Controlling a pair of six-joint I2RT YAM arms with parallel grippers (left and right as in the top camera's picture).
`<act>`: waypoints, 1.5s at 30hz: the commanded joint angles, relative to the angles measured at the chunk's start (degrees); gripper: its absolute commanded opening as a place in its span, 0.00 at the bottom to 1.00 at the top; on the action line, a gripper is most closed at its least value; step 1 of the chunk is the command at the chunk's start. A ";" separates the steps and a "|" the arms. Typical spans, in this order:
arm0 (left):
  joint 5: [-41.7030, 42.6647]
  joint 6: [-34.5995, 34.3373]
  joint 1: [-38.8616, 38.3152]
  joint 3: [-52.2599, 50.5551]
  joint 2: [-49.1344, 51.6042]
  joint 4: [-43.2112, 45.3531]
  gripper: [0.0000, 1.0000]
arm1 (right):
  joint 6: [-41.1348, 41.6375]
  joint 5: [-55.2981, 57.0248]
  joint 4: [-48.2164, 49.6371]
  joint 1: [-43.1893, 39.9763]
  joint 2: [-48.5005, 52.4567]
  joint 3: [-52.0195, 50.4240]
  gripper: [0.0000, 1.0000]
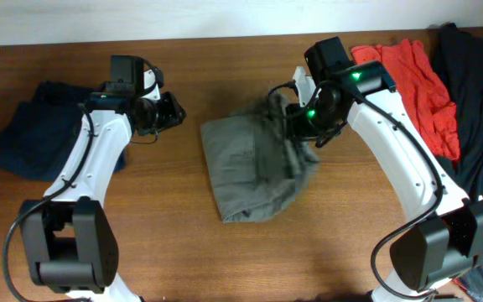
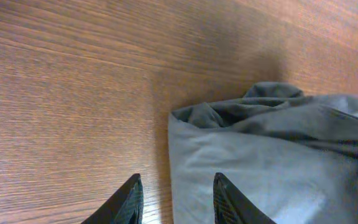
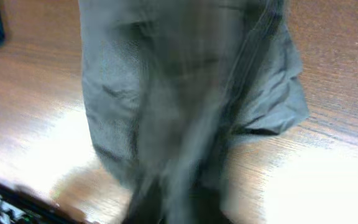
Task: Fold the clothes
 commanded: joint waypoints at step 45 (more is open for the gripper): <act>-3.41 8.04 -9.86 0.70 11.87 -24.11 0.01 | 0.79 21.16 38.77 -1.81 4.37 -34.27 0.15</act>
